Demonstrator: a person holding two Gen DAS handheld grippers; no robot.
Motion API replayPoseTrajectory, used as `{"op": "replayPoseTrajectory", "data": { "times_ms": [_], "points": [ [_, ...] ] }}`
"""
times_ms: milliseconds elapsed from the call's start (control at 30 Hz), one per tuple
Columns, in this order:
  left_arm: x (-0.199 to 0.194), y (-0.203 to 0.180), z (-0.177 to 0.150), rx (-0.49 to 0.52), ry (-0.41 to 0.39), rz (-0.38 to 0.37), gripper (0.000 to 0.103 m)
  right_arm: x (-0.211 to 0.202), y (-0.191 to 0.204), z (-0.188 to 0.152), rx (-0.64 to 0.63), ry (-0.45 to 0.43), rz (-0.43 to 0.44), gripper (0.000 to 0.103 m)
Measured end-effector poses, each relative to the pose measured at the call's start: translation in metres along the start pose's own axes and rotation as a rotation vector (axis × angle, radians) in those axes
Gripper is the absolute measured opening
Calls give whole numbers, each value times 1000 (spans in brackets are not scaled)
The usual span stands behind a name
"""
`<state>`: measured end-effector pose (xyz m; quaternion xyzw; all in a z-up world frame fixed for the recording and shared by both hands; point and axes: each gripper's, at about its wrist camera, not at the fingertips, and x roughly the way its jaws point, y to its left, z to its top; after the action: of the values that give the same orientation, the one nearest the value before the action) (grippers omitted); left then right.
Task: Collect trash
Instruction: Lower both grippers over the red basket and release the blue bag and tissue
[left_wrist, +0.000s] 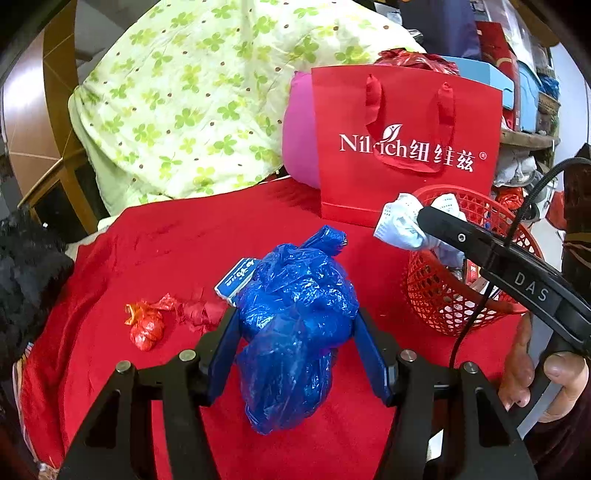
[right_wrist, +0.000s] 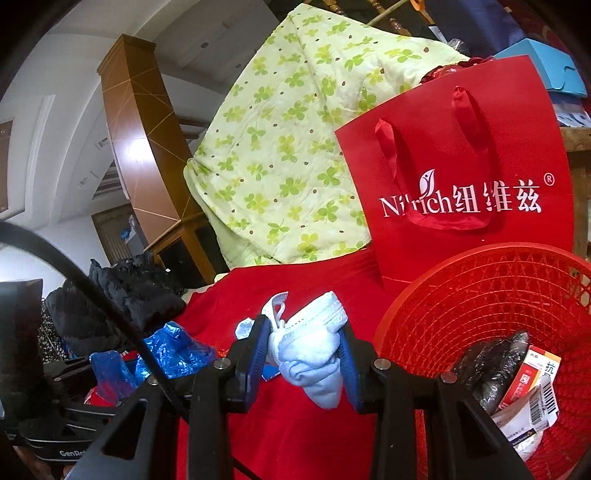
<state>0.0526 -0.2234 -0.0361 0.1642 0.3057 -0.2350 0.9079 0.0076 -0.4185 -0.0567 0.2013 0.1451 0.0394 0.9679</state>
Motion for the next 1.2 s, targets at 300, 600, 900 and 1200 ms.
{"op": "replayPoseTrajectory", "data": {
  "times_ms": [300, 600, 900, 1200],
  "points": [
    [-2, -15, 6, 40, -14, -4, 63, -7, -9, 2, 27, -15, -11, 39],
    [-1, -28, 9, 61, -15, -23, 63, -18, -15, 2, 43, -31, -30, 39],
    [5, -44, 14, 85, -12, -52, 63, -28, -34, 3, 79, -36, -66, 39],
    [10, -67, 22, 125, -22, -87, 63, -40, -56, 5, 127, -51, -112, 39]
  ]
}}
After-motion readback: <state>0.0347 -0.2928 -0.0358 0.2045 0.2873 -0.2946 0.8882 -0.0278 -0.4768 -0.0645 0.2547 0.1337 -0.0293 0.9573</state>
